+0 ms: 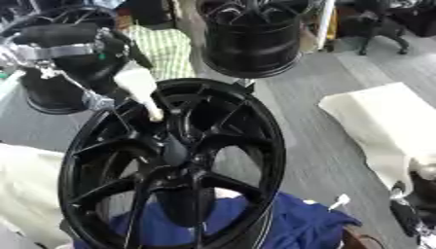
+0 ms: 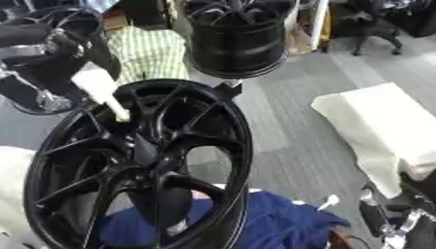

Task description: Pull the pin out of the wheel hub.

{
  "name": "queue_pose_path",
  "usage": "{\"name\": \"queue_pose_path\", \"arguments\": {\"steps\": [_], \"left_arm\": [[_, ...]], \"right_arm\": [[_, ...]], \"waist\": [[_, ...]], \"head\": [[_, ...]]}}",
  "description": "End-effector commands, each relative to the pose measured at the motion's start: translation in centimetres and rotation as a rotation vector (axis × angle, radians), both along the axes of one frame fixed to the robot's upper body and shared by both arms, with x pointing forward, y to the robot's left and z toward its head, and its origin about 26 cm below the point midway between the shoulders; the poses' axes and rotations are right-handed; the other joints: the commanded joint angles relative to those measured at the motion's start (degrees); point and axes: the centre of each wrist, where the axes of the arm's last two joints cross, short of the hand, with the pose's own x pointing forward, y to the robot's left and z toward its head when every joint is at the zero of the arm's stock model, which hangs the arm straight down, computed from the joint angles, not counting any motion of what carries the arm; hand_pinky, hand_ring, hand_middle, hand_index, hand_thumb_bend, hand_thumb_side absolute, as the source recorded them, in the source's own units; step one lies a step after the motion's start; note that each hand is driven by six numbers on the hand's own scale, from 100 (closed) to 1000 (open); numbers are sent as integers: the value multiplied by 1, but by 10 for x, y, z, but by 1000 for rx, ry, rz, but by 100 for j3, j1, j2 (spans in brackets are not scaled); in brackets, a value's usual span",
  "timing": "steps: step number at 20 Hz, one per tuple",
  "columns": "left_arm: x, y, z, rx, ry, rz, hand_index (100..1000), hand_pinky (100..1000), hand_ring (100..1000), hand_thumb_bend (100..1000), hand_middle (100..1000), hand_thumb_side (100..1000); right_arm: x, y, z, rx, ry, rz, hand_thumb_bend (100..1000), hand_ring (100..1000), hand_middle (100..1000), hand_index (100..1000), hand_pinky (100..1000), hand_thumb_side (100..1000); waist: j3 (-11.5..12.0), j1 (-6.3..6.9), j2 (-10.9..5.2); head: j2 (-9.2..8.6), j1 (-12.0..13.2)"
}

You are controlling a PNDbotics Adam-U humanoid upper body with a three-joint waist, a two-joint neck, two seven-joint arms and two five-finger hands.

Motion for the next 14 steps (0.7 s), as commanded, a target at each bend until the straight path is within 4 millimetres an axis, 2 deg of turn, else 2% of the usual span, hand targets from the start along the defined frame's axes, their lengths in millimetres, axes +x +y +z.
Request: {"name": "queue_pose_path", "arguments": {"steps": [1,5,9,11,13,14], "left_arm": [[-9,58,26,318,-133,-165,511,681,422,100,354,106],[-16,121,6,302,-51,2,517,669,423,100,355,117],[-22,178,-46,300,105,169,546,659,440,100,378,129],[-25,198,-72,315,181,241,555,660,447,100,387,125],[-31,216,-101,354,263,317,656,701,541,100,492,100],[-34,223,-112,376,293,350,743,726,596,100,588,100]], "right_arm": [[-1,-7,4,-19,-7,-8,390,485,755,722,298,178],[-2,-8,3,-16,-3,-15,390,485,755,722,298,178],[-1,-6,3,-7,-6,-14,391,485,755,722,297,176],[-1,-4,2,1,-8,-12,391,485,755,722,298,176],[0,-1,2,10,-11,-10,398,485,755,722,298,177],[1,0,2,13,-13,-9,392,485,755,722,297,176]], "waist": [[45,-41,-98],[120,-70,-109],[113,-133,-83],[90,-168,-65],[66,-210,-31],[53,-225,-18]], "head": [[14,-21],[34,-11],[64,28],[65,51],[56,63],[56,74]]}}
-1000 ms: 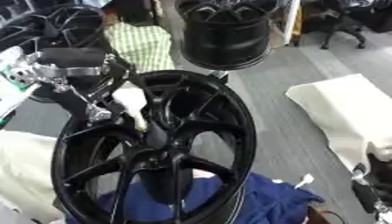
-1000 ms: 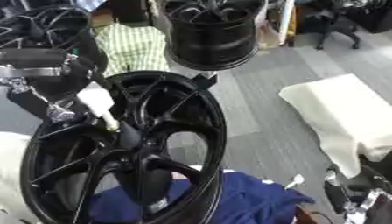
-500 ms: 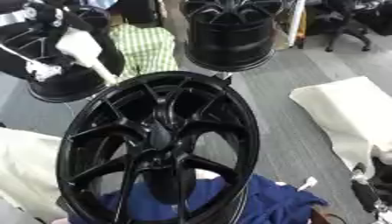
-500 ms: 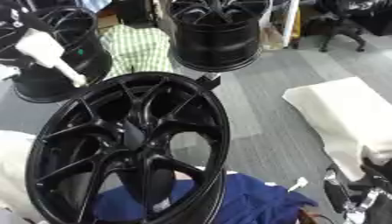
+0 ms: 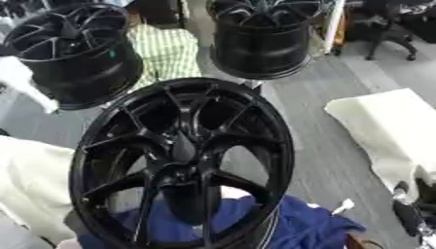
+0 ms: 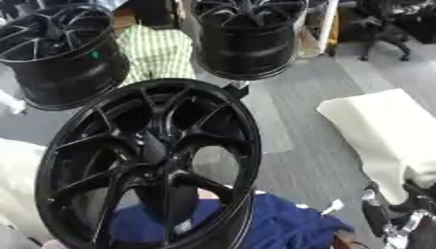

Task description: Pull the pin out of the wheel hub.

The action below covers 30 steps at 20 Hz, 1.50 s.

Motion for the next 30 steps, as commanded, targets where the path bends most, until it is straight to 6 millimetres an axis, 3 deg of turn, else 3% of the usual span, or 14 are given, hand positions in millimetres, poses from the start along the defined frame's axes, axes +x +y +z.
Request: {"name": "queue_pose_path", "arguments": {"steps": [1,2,4,8,11,13,15,16,17,20,25,26,27,30], "left_arm": [[-9,26,-11,353,160,-271,793,741,631,116,646,100],[-12,31,-22,367,185,-240,847,755,677,205,708,100],[-18,38,-38,404,203,-193,896,779,719,298,759,100],[-32,48,-66,392,172,-119,929,797,750,350,799,260],[-41,51,-81,350,137,-87,936,780,743,301,791,312],[-46,48,-89,265,84,-75,935,745,721,190,764,325],[-49,37,-96,119,10,-68,932,719,707,100,744,360],[-50,30,-99,34,-23,-64,928,696,696,100,729,428],[-51,20,-101,-67,-55,-56,926,691,694,100,722,416],[-56,-8,-103,-391,-111,16,904,656,676,100,691,493],[-79,-61,-118,-860,-83,265,872,615,644,100,653,564],[-84,-68,-119,-913,-70,317,871,612,640,100,649,492],[-89,-73,-120,-935,-57,358,870,611,638,100,647,570],[-96,-79,-126,-933,-28,433,859,593,612,100,621,554]], "right_arm": [[4,0,6,-2,-21,4,392,485,755,722,297,176],[5,1,6,0,-23,5,392,485,755,722,297,176],[5,2,6,5,-27,6,392,485,755,722,298,176],[7,4,7,10,-33,9,392,485,755,721,297,176],[7,5,7,12,-35,9,391,485,756,721,297,176],[8,5,8,14,-37,8,390,485,755,721,297,175],[8,6,8,18,-38,7,391,485,756,721,297,176],[8,6,8,19,-38,7,395,485,756,722,297,179],[8,7,8,21,-40,7,390,485,756,722,298,177],[10,10,9,29,-47,9,390,485,756,722,297,177],[17,20,10,58,-64,22,390,485,756,722,297,178],[18,22,10,64,-67,26,389,485,756,721,297,176],[19,24,11,68,-69,30,389,485,756,721,297,177],[20,26,12,70,-77,36,389,485,756,721,298,179]], "waist": [[-26,-24,-25],[-34,-39,-10],[-44,-62,15],[-51,-89,49],[-48,-103,58],[-43,-123,72],[-34,-145,83],[-33,-157,89],[-32,-170,97],[-36,-239,144],[-135,-398,266],[-158,-425,295],[-179,-440,316],[-218,-441,366]], "head": [[4,39],[3,46],[7,57],[16,78],[18,82],[11,76],[6,73],[-4,85],[-16,103],[-63,151],[-193,231],[-212,254],[-224,284],[-258,337]]}}
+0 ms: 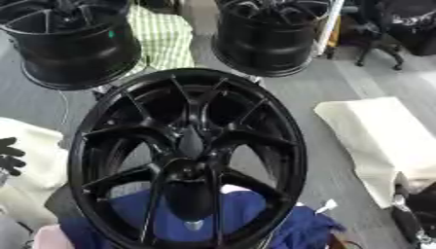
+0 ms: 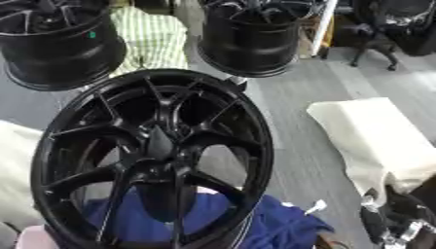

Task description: Pull the pin out of the wheel hub.

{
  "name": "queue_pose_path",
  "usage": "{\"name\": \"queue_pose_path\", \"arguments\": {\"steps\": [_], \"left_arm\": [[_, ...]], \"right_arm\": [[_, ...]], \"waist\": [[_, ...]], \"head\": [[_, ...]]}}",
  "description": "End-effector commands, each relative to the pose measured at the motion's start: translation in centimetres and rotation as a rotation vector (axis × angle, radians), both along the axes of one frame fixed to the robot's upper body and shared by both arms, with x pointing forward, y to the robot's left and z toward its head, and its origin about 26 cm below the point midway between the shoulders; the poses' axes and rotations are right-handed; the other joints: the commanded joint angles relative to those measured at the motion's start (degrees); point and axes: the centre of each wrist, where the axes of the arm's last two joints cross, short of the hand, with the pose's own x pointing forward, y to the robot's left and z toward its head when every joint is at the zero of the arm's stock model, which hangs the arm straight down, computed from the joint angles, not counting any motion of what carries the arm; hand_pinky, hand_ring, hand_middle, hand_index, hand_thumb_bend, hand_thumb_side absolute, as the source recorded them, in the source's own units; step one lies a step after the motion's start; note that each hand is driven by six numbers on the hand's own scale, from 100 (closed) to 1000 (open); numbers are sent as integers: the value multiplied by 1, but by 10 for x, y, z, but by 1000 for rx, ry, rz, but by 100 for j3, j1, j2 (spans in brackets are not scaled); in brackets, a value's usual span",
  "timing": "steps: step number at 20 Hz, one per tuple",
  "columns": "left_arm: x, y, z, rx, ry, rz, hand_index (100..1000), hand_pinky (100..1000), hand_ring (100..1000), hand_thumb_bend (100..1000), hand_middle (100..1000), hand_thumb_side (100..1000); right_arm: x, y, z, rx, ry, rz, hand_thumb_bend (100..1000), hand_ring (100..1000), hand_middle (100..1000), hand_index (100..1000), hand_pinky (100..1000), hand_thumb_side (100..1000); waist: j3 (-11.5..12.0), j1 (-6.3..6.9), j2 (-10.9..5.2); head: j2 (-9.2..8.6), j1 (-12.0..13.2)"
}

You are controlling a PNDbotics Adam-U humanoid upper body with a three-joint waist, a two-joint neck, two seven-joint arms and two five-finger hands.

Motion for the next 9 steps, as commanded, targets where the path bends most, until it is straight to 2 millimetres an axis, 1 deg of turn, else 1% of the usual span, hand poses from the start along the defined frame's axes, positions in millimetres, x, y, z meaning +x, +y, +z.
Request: {"name": "queue_pose_path", "arguments": {"steps": [1,4,9], "left_arm": [[-4,-1,7,-9,12,68,861,592,611,100,621,551],[-6,-3,-1,-9,33,80,857,588,605,100,616,547],[-6,-11,-14,-20,70,41,858,585,601,100,614,542]], "right_arm": [[4,-1,10,-10,-33,7,389,485,756,721,298,179],[5,-1,10,-13,-32,7,390,485,756,721,297,179],[4,-1,10,-12,-25,5,390,485,757,721,297,179]], "waist": [[-25,14,-16],[-32,13,-9],[-18,-9,-29]], "head": [[-103,55],[-95,65],[-52,66]]}}
